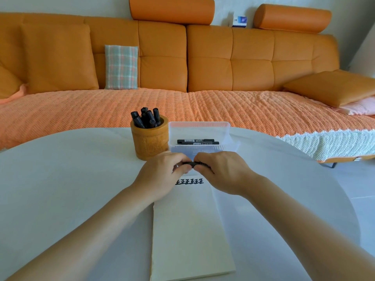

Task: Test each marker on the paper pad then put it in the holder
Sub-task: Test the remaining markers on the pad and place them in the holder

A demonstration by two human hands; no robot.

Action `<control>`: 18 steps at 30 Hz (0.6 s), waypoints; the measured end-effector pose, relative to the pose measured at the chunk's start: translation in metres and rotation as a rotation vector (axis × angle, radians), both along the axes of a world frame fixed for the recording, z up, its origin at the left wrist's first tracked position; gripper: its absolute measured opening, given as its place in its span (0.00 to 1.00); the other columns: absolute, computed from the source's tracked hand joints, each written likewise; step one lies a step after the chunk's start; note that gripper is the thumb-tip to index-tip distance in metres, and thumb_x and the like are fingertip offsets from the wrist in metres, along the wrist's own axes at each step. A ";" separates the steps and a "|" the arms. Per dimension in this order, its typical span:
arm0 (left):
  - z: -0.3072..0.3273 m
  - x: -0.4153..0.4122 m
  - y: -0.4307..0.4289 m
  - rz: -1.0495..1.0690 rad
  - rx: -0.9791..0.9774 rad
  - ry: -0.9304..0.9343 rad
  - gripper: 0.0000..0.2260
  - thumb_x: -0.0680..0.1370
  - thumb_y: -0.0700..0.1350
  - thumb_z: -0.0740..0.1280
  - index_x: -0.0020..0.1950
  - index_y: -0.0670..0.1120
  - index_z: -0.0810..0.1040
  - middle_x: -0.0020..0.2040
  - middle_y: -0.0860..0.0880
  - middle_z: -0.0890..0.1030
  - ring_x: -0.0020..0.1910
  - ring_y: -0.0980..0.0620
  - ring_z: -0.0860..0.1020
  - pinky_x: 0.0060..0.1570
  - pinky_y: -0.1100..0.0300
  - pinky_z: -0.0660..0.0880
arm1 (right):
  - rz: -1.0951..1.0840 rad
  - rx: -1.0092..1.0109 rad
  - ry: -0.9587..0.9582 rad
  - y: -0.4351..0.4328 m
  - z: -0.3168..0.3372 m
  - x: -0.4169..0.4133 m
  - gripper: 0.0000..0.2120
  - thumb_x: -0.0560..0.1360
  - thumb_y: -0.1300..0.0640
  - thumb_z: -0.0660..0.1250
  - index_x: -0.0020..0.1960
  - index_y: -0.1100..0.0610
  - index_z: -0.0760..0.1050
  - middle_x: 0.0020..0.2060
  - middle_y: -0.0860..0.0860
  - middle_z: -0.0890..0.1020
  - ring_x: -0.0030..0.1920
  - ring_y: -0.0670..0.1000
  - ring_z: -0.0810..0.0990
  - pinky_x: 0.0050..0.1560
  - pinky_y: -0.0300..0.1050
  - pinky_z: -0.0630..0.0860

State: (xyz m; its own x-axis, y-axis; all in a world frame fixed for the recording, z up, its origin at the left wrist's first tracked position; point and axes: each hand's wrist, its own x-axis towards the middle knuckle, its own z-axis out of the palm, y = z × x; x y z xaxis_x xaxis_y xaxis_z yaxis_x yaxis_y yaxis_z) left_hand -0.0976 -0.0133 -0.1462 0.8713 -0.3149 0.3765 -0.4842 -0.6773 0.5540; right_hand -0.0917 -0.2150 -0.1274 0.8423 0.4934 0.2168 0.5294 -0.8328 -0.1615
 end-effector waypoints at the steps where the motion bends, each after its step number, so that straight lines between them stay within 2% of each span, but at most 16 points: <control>1: 0.000 0.000 0.000 0.002 -0.001 0.005 0.05 0.79 0.50 0.67 0.44 0.55 0.81 0.35 0.57 0.76 0.43 0.57 0.73 0.38 0.57 0.70 | 0.000 -0.013 -0.009 0.000 -0.001 0.001 0.11 0.82 0.45 0.55 0.49 0.47 0.74 0.33 0.45 0.76 0.36 0.52 0.74 0.36 0.49 0.72; 5: 0.000 0.002 -0.001 -0.011 0.008 0.033 0.09 0.80 0.48 0.66 0.41 0.52 0.80 0.33 0.56 0.74 0.43 0.58 0.72 0.39 0.57 0.69 | 0.002 -0.042 -0.049 0.001 -0.004 0.001 0.14 0.82 0.43 0.52 0.49 0.48 0.73 0.33 0.45 0.75 0.34 0.52 0.72 0.32 0.47 0.68; 8: 0.002 0.003 0.000 -0.027 0.058 0.064 0.08 0.82 0.48 0.61 0.46 0.51 0.78 0.38 0.55 0.75 0.44 0.57 0.72 0.42 0.55 0.70 | 0.028 -0.045 -0.091 0.004 -0.006 -0.001 0.25 0.78 0.39 0.41 0.49 0.50 0.73 0.34 0.46 0.78 0.34 0.53 0.74 0.34 0.50 0.72; 10: 0.003 0.002 0.000 -0.038 0.108 0.045 0.09 0.83 0.48 0.58 0.49 0.50 0.77 0.41 0.54 0.76 0.44 0.55 0.73 0.43 0.51 0.72 | 0.048 -0.031 -0.084 0.006 -0.005 -0.001 0.27 0.76 0.38 0.40 0.49 0.52 0.73 0.36 0.46 0.80 0.35 0.52 0.75 0.36 0.51 0.72; 14: 0.007 0.002 0.003 -0.092 0.147 -0.019 0.09 0.83 0.50 0.58 0.49 0.50 0.75 0.40 0.54 0.76 0.42 0.54 0.74 0.40 0.50 0.72 | 0.089 0.000 -0.137 0.005 -0.002 0.000 0.19 0.80 0.40 0.47 0.49 0.49 0.73 0.33 0.46 0.78 0.32 0.51 0.74 0.32 0.50 0.71; 16: 0.006 0.004 0.005 -0.132 0.103 0.010 0.10 0.83 0.51 0.59 0.49 0.49 0.76 0.41 0.54 0.77 0.42 0.54 0.75 0.40 0.51 0.73 | 0.098 0.014 -0.144 0.004 -0.002 -0.001 0.13 0.81 0.43 0.53 0.50 0.47 0.73 0.32 0.45 0.78 0.32 0.51 0.72 0.31 0.48 0.70; 18: 0.005 0.006 0.006 -0.146 0.036 0.061 0.09 0.82 0.50 0.60 0.50 0.49 0.78 0.42 0.54 0.78 0.42 0.54 0.76 0.41 0.51 0.73 | 0.077 0.025 -0.133 0.003 -0.001 -0.001 0.13 0.81 0.42 0.54 0.52 0.44 0.75 0.33 0.45 0.78 0.33 0.51 0.73 0.31 0.48 0.71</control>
State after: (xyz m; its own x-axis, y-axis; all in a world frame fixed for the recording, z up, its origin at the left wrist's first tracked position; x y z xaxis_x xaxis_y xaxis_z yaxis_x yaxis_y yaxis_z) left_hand -0.0920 -0.0076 -0.1410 0.8360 -0.4524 0.3106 -0.5453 -0.6222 0.5616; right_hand -0.0924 -0.2120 -0.1289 0.7654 0.5483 0.3371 0.6094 -0.7858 -0.1056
